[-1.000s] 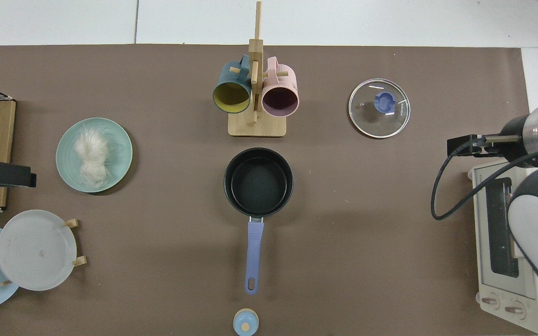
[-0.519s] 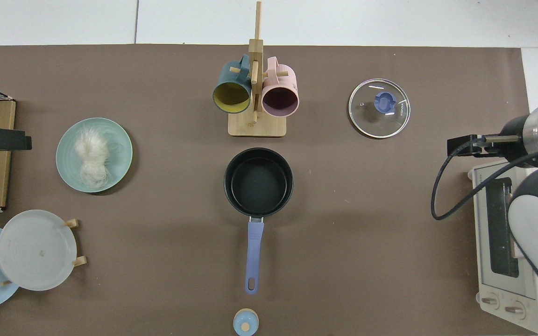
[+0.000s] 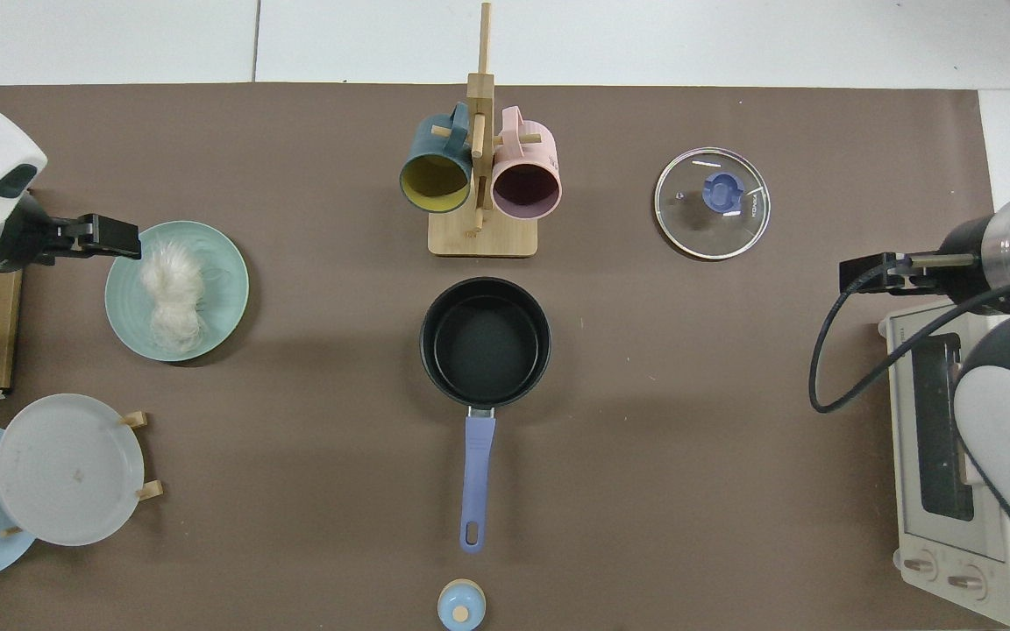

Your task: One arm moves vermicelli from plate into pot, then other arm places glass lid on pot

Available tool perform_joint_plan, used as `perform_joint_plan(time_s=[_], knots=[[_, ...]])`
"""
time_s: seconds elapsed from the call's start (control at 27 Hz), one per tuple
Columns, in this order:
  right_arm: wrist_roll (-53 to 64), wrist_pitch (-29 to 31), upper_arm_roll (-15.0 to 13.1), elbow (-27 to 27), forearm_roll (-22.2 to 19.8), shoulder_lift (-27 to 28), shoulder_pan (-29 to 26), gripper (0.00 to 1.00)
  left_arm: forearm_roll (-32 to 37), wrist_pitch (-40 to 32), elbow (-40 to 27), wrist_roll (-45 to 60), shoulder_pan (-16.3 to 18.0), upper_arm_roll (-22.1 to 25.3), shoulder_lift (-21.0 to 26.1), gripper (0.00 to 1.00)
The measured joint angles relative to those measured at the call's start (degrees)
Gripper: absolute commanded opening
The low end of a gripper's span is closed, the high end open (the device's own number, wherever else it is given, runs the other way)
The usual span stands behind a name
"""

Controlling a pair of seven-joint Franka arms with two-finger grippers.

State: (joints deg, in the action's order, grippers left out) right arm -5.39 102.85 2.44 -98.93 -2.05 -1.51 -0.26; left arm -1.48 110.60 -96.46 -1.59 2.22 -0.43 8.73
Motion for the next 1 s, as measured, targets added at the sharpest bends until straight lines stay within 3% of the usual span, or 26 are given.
perform_joint_plan(time_s=[0.22, 0.63, 1.0], knots=[[0.0, 0.0, 0.0, 0.0, 0.0, 0.0, 0.0, 1.00, 0.0, 5.5, -4.6, 0.5, 0.5, 0.8, 3.7, 1.00], [0.0, 0.0, 0.0, 0.0, 0.0, 0.0, 0.0, 1.00, 0.0, 11.2, -5.5, 5.7, 0.5, 0.8, 10.4, 1.00], [0.0, 0.0, 0.0, 0.0, 0.0, 0.0, 0.0, 1.00, 0.0, 18.0, -9.3, 6.3, 0.5, 0.9, 11.7, 1.00]])
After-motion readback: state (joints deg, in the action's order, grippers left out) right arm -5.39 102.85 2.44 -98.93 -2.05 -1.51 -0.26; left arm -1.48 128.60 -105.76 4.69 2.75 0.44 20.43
